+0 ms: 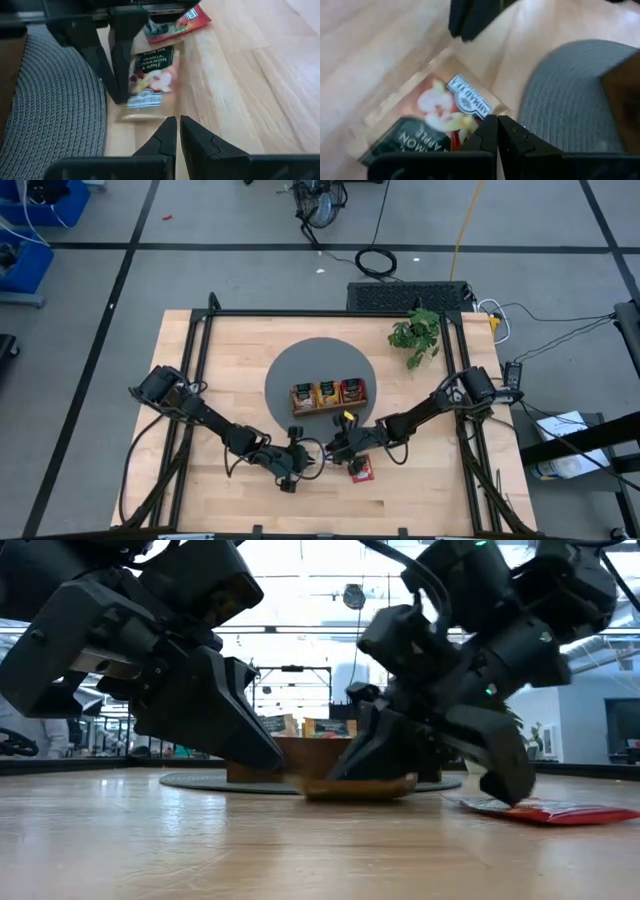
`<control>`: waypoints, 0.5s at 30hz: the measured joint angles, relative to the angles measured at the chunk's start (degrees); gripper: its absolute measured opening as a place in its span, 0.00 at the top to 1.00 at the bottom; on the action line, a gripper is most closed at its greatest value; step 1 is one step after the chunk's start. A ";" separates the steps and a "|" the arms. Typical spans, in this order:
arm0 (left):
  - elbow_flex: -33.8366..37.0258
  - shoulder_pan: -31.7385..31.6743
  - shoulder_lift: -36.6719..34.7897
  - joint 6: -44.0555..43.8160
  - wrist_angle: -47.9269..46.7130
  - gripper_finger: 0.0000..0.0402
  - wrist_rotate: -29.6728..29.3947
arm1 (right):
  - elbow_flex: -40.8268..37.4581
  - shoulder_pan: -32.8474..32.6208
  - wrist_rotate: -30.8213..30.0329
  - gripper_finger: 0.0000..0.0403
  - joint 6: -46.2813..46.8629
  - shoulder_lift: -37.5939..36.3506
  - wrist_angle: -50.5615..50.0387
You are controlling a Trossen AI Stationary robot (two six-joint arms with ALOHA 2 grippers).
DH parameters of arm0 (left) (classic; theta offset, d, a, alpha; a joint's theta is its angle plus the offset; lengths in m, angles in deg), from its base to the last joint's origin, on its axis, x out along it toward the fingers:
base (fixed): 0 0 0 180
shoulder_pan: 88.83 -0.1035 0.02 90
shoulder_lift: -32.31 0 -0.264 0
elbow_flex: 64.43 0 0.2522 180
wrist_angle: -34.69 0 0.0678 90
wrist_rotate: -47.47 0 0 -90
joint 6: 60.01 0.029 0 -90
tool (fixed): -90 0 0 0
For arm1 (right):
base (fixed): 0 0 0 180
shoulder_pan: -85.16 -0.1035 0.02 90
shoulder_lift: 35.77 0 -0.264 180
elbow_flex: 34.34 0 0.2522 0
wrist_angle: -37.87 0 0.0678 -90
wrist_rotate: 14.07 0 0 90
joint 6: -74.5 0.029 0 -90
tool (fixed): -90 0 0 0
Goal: Pick & Place Tea
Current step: Put the brown tea bag into the left section of the wooden organizer
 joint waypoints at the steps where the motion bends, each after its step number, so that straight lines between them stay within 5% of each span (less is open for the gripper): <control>1: 0.00 0.00 0.00 0.00 0.00 0.92 0.00 | 0.51 0.10 0.78 1.00 0.02 0.54 0.13; 15: 0.02 1.77 0.00 -0.15 0.09 0.92 0.94 | 5.44 -1.24 15.04 1.00 -6.78 4.27 -0.50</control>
